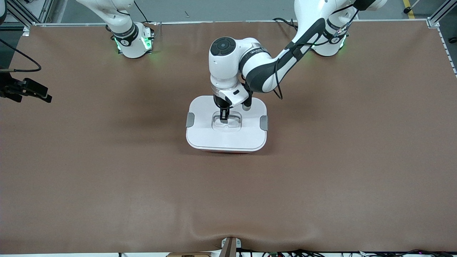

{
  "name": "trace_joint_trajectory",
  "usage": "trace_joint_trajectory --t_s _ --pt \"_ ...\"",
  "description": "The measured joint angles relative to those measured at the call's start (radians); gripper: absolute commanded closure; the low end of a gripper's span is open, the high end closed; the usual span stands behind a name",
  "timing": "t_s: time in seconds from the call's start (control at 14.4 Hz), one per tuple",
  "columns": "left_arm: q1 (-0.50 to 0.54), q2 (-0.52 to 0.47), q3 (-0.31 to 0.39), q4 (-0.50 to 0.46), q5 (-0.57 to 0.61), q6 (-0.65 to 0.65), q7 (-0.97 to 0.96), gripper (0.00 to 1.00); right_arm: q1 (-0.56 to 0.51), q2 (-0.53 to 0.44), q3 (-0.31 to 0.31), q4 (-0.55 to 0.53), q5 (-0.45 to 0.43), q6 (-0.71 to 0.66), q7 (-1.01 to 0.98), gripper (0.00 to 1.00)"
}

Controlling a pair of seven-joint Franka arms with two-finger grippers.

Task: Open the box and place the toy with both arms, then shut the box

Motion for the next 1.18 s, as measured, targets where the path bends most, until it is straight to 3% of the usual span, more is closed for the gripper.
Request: trace_joint_trajectory --t_s 0.35,0.76,1.18 --pt "0.061 -0.091 -0.001 0.038 -0.043 -0.095 0.251 0.00 0.000 0.000 0.001 0.000 0.000 0.000 0.000 0.00" --pt "0.307 -0.252 -0.001 0.103 -0.289 -0.311 0.896 0.00 0.000 0.000 0.001 0.004 0.000 0.000 0.025 0.00" --pt "0.503 -0.327 -0.001 0.110 -0.338 -0.473 1.421 0.00 0.000 0.000 0.002 0.005 0.000 0.000 0.031 0.00"
